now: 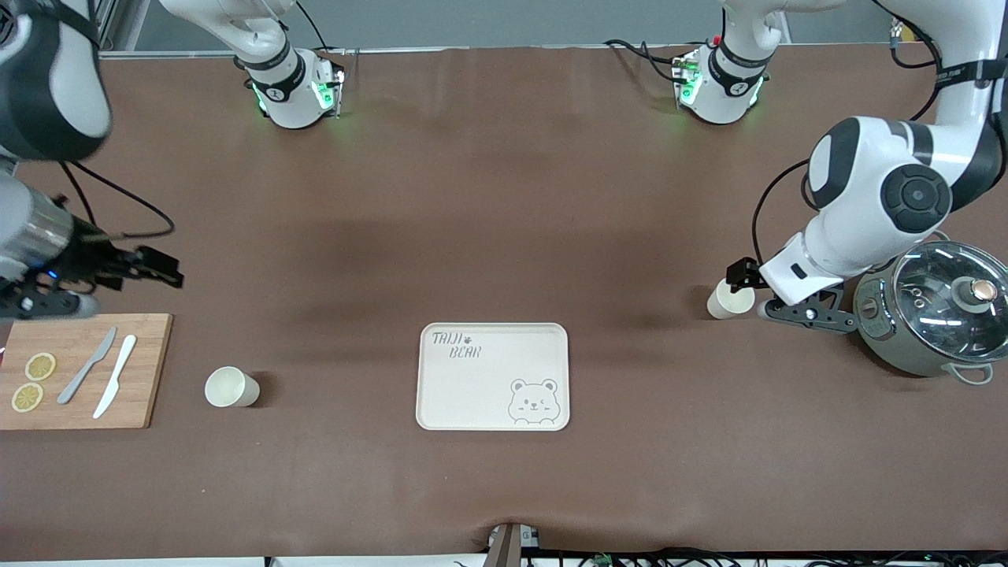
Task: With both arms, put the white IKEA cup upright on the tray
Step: 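Reach the right gripper to one white cup while the left gripper reaches the other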
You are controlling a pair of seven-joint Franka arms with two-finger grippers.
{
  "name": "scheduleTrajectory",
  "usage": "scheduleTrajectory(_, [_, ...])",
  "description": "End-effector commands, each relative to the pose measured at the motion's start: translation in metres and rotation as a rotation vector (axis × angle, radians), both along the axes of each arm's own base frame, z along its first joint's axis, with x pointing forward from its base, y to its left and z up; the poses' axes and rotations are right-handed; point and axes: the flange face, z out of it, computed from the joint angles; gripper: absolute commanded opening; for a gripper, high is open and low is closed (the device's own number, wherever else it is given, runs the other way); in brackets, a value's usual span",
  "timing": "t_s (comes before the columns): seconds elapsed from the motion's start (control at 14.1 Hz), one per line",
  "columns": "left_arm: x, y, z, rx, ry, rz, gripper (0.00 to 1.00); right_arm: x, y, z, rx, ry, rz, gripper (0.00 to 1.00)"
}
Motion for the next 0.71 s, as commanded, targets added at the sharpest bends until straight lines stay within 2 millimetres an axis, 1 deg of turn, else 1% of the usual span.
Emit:
scheduleTrajectory(0.0, [-0.022,0.022,-0.029,-0.007,-0.05,-0.014,1.0,0.024,0.015,-0.042,-0.001,-0.012,0.013,1.0])
scheduleTrajectory(0.07, [-0.027,0.029,-0.044,-0.009,-0.065,-0.018,1.0,0.035,0.017,-0.057,-0.003,-0.025,0.016,1.0])
scheduleTrajectory(0.14, [-0.032,0.03,-0.056,-0.011,-0.085,-0.031,1.0,0.045,0.019,-0.076,-0.004,-0.029,0.016,1.0])
scheduleTrajectory(0.21, [-0.036,0.038,-0.069,-0.013,-0.102,-0.025,1.0,0.052,0.02,-0.092,-0.004,-0.027,0.018,1.0])
scheduleTrajectory(0.28, [-0.039,0.04,-0.079,-0.015,-0.116,-0.029,1.0,0.059,0.022,-0.111,-0.006,-0.023,0.019,1.0])
scheduleTrajectory(0.5, [-0.048,0.042,-0.101,-0.019,-0.133,-0.029,1.0,0.072,0.027,-0.153,-0.012,-0.011,0.03,1.0])
scheduleTrajectory(0.64, [-0.054,0.042,-0.116,-0.022,-0.139,-0.033,1.0,0.078,0.032,-0.187,-0.014,0.013,0.039,1.0])
